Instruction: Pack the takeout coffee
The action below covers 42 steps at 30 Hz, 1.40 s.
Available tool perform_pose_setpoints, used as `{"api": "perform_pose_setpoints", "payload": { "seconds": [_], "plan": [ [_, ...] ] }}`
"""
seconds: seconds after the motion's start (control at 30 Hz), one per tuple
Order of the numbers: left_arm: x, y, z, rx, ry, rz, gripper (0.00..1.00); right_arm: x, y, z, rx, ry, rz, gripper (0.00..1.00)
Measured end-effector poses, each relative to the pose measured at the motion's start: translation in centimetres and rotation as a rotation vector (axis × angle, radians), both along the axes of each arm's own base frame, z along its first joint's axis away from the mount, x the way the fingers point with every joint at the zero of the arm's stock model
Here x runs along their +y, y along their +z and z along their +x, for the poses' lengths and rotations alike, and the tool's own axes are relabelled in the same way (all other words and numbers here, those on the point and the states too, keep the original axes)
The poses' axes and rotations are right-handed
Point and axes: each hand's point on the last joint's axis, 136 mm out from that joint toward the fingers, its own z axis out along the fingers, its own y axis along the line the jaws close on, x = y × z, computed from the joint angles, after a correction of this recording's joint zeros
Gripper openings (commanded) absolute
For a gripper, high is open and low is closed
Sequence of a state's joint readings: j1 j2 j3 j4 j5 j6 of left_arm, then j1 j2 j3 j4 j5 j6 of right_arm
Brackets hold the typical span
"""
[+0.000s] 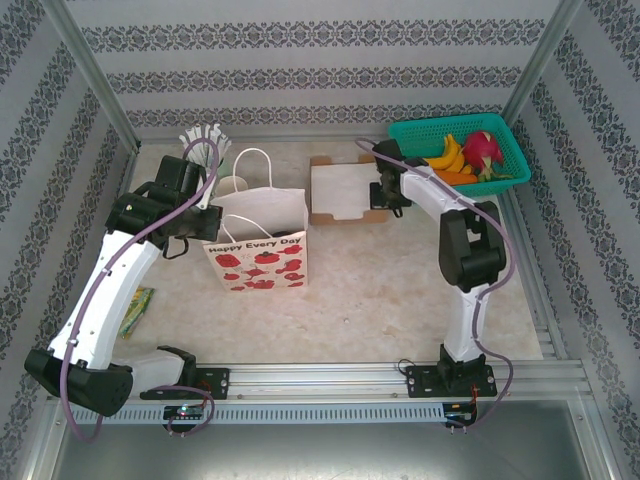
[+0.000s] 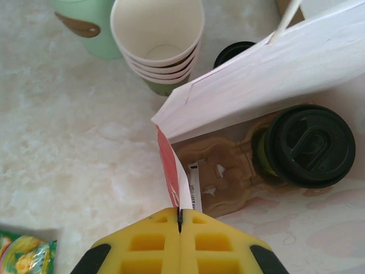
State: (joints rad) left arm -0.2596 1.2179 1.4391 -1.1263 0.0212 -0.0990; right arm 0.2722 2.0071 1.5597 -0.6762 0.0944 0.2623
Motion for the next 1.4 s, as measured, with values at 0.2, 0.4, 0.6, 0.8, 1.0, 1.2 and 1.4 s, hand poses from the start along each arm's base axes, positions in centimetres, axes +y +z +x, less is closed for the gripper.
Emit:
{"api": "perform_pose_setpoints", "payload": {
  "seconds": [0.2,0.4,0.6,0.8,1.0,1.2,1.4],
  "plan": [
    [-0.9,0.0,0.3,-0.012,-0.045,-0.033,0.00,-1.4,-0.6,-5.8,0.057,0.037,-0.015,0.00],
    [-1.9,0.1,0.6,-0.024,-0.075,-0.079,0.00,-2.5,-0.6,-9.9,0.069,0.039,-0.015,0.00],
    [-3.1,0.3,1.0,-0.030,-0.110,-0.133,0.00,-3.7,-0.8,-12.7,0.066,0.024,0.002,0.00],
    [-4.1,0.1,1.6,-0.019,-0.112,-0.188,0.00,-4.5,-0.9,-13.9,0.063,0.002,0.005,0.00],
    [-4.8,0.4,1.5,-0.006,-0.086,-0.257,0.00,-4.8,-0.9,-14.7,0.062,-0.008,0.020,0.01],
    [-5.2,0.6,1.2,-0.008,-0.090,-0.287,0.14,-4.6,-0.9,-14.8,0.065,-0.003,0.031,0.05],
    [-4.7,0.6,1.3,-0.018,-0.067,-0.270,0.37,-4.6,-0.9,-14.9,0.069,-0.012,0.034,0.22]
  ]
}}
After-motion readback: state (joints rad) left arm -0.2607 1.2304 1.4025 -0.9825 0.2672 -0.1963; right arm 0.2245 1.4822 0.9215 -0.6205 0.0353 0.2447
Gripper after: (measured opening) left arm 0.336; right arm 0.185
